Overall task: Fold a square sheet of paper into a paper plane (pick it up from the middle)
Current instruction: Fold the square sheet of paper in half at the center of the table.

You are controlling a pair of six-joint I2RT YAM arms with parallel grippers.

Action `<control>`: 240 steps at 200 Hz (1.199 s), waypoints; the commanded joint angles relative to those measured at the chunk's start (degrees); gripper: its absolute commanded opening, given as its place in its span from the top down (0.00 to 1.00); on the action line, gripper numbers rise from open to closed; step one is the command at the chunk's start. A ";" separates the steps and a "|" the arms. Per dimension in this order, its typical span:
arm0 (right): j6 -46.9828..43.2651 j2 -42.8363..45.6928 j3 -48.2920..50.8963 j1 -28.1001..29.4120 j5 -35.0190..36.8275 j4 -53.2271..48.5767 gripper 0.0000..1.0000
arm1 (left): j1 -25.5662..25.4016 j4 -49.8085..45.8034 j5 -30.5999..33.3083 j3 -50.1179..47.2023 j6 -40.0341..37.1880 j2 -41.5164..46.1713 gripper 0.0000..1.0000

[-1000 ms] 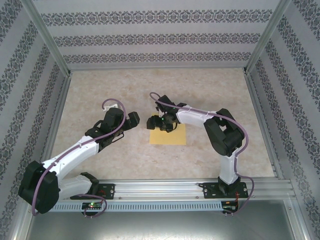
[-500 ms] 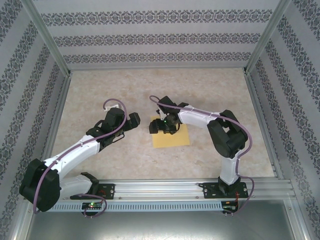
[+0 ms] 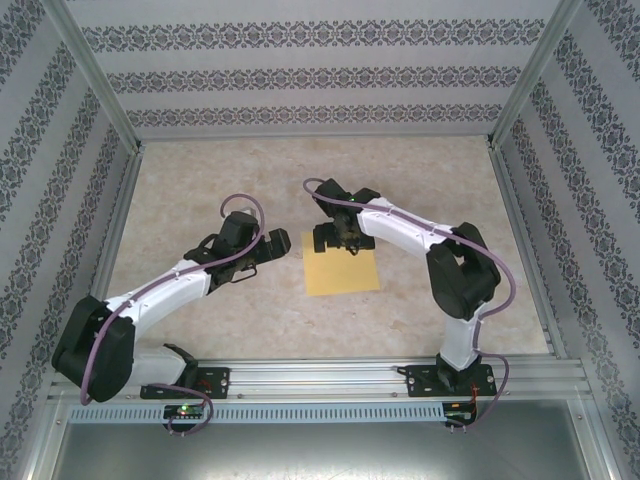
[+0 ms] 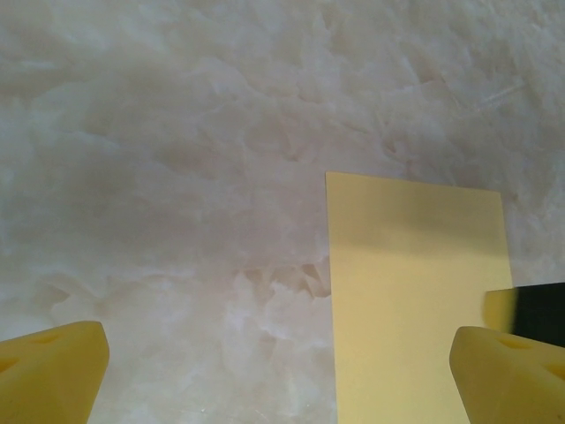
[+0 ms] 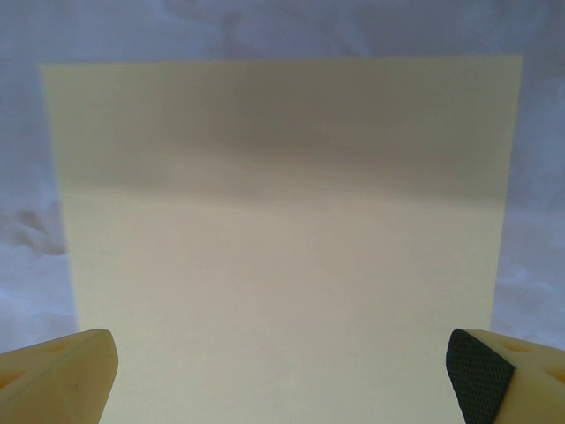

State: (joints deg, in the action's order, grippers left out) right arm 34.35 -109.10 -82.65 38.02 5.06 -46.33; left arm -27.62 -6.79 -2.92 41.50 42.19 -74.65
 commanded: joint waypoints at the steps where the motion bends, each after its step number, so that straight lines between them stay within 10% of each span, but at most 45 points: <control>1: 0.20 -3.29 -2.37 0.32 0.58 -3.37 0.02 | 0.62 1.28 -1.53 1.34 -0.79 -0.40 0.00; 240: -0.02 -12.85 1.45 1.79 -2.30 -0.65 0.07 | 0.63 1.00 -1.79 0.80 -0.52 -0.41 0.00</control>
State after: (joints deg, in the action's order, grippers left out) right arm 34.33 -118.13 -83.13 38.52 2.35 -44.12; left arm -27.62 -6.79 -4.34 41.52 42.22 -75.29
